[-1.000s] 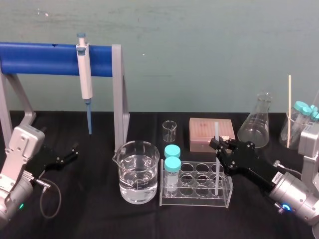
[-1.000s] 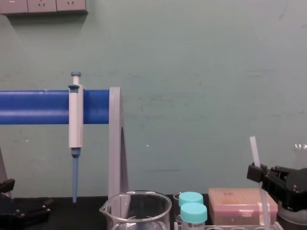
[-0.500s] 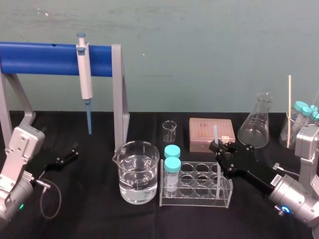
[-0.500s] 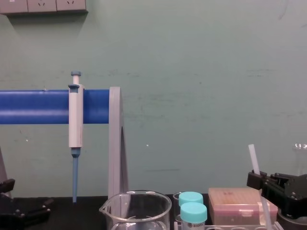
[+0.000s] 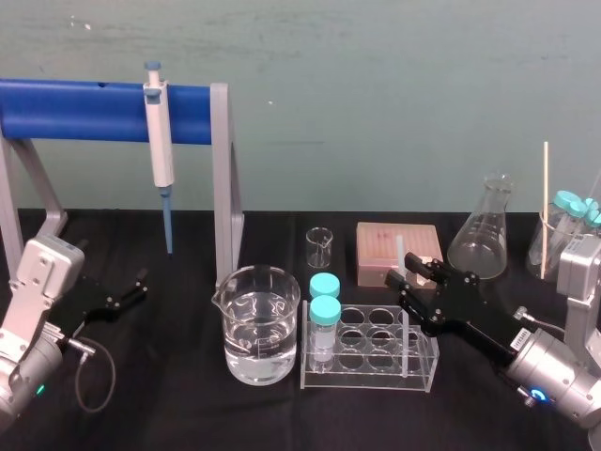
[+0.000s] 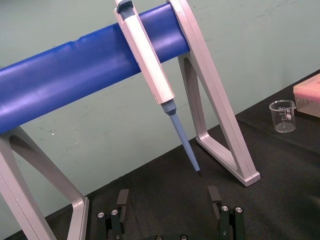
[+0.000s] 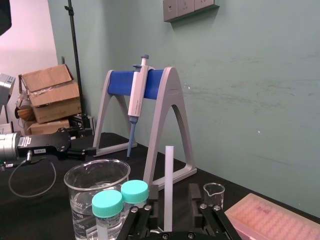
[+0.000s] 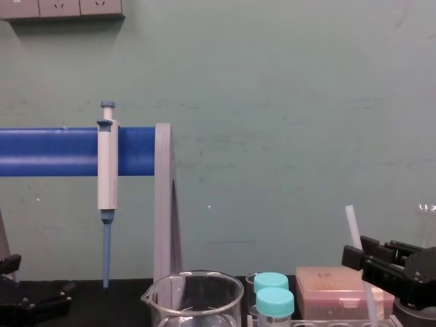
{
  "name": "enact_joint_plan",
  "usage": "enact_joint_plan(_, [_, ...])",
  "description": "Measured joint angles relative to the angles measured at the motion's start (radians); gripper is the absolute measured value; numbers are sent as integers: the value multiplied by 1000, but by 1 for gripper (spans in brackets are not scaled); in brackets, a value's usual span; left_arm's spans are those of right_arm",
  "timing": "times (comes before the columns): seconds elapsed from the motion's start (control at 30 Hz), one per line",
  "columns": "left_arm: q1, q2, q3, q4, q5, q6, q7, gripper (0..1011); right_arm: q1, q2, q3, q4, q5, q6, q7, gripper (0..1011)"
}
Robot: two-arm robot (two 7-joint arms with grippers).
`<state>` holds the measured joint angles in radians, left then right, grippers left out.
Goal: Pick up the stirring rod with one hand, then place it down.
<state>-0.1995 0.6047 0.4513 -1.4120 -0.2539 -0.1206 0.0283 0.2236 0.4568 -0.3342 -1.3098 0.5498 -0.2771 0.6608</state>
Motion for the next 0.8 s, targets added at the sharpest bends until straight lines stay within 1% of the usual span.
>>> enact_joint_plan(0.03, [0,0,0,0,0,0,0,1000,0,0,0,0,0,0,0,409])
enact_joint_plan(0.07, [0,0,0,0,0,0,0,1000,0,0,0,0,0,0,0,426])
enact_joint_plan(0.13, [0,0,0,0,0,0,0,1000,0,0,0,0,1,0,1,511])
enact_joint_plan(0.2, [0,0,0,0,0,0,0,1000,0,0,1,0,1,0,1,553])
enact_joint_plan(0.3, [0,0,0,0,0,0,0,1000,1,0,1,0,2,-1,2,644])
enact_joint_plan(0.33, [0,0,0,0,0,0,0,1000,1,0,1,0,2,-1,2,695])
enact_joint_plan(0.37, [0,0,0,0,0,0,0,1000,1,0,1,0,2,-1,2,713])
enact_joint_plan(0.4, [0,0,0,0,0,0,0,1000,1,0,1,0,2,-1,2,771])
enact_joint_plan(0.47, [0,0,0,0,0,0,0,1000,1,0,1,0,3,-1,2,808])
enact_joint_plan(0.53, [0,0,0,0,0,0,0,1000,1,0,1,0,3,-1,2,879])
enact_joint_plan(0.6, [0,0,0,0,0,0,0,1000,1,0,1,0,3,-1,3,911])
enact_joint_plan(0.63, [0,0,0,0,0,0,0,1000,1,0,1,0,3,-1,3,954])
enact_joint_plan(0.67, [0,0,0,0,0,0,0,1000,1,0,1,0,3,-1,3,954])
enact_joint_plan(0.7, [0,0,0,0,0,0,0,1000,1,0,1,0,3,-1,3,990])
enact_joint_plan(0.8, [0,0,0,0,0,0,0,1000,1,0,1,0,3,-1,3,1003])
